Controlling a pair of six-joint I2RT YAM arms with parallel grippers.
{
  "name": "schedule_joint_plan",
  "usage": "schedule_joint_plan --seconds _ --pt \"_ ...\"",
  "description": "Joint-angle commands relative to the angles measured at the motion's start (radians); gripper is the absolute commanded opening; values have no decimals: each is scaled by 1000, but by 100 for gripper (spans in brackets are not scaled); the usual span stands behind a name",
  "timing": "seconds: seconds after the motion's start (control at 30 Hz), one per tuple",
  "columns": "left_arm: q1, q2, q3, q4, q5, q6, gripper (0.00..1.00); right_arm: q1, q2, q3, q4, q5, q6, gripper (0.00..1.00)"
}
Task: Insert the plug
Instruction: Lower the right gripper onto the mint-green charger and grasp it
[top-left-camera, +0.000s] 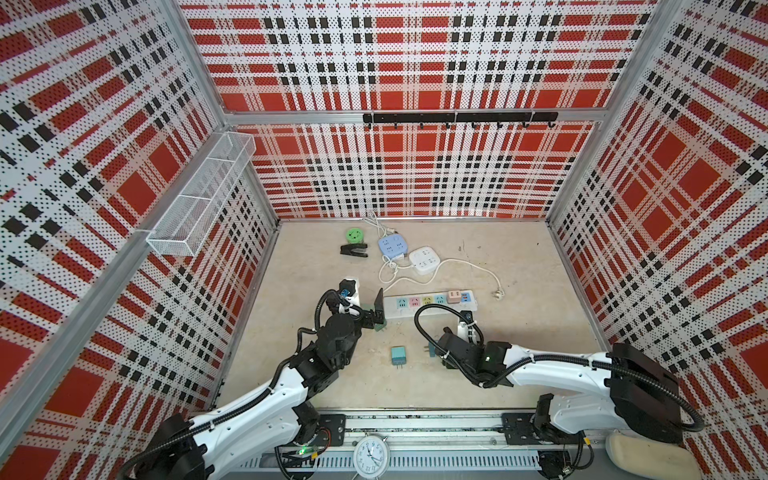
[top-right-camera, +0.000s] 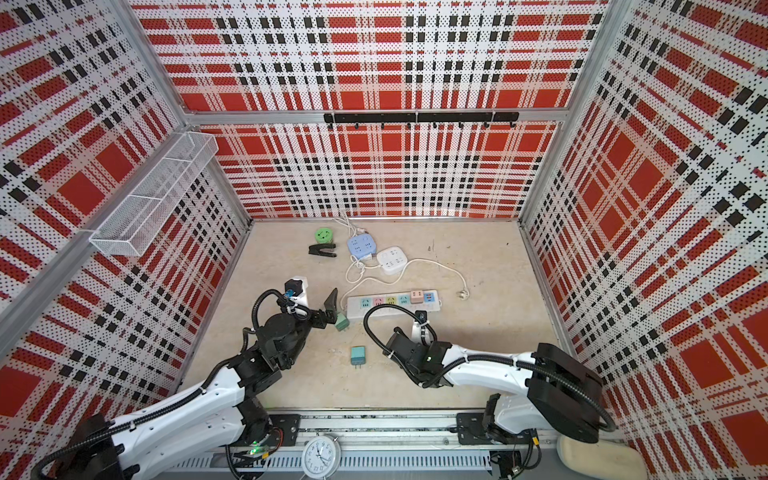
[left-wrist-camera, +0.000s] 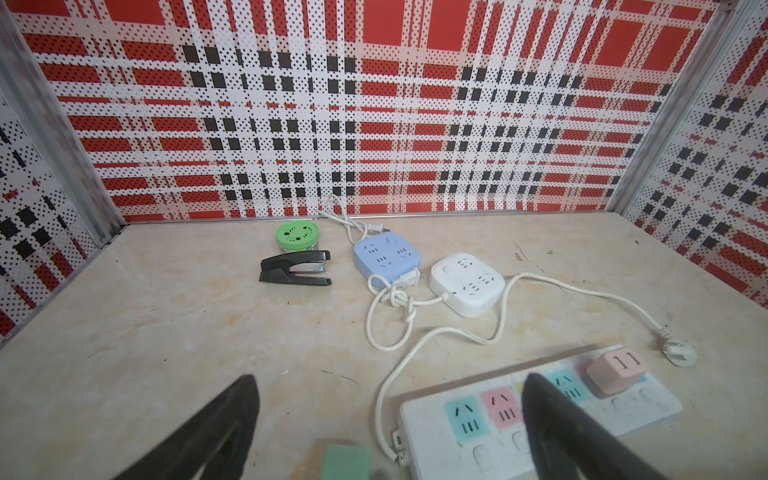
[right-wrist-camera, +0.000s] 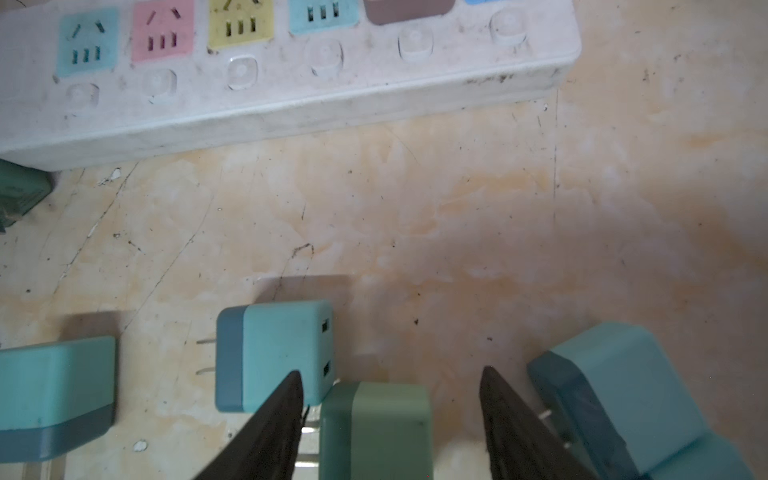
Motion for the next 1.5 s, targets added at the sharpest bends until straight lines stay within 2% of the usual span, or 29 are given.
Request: schedule_joint_plan --seconds 0.0,0.37,0.57,0.73,0.9,1.2,1.47 --pt "-3 0 26 1 1 -8 99 -1 15 -24 33 -7 15 68" --pt "-2 10 30 1 10 -5 99 8 49 -67 42 -31 45 66" --pt "-2 10 31 -1 12 -3 99 57 4 -78 -37 13 99 66" --pt "-2 18 33 1 15 -5 99 77 -48 -135 -33 10 136 67" --pt "0 32 38 2 16 -5 100 77 -66 -170 15 -5 120 66" --pt "1 42 41 2 18 -3 100 77 -6 -135 27 2 79 64" --pt "3 40 39 2 19 -5 99 77 54 -109 43 -7 60 54"
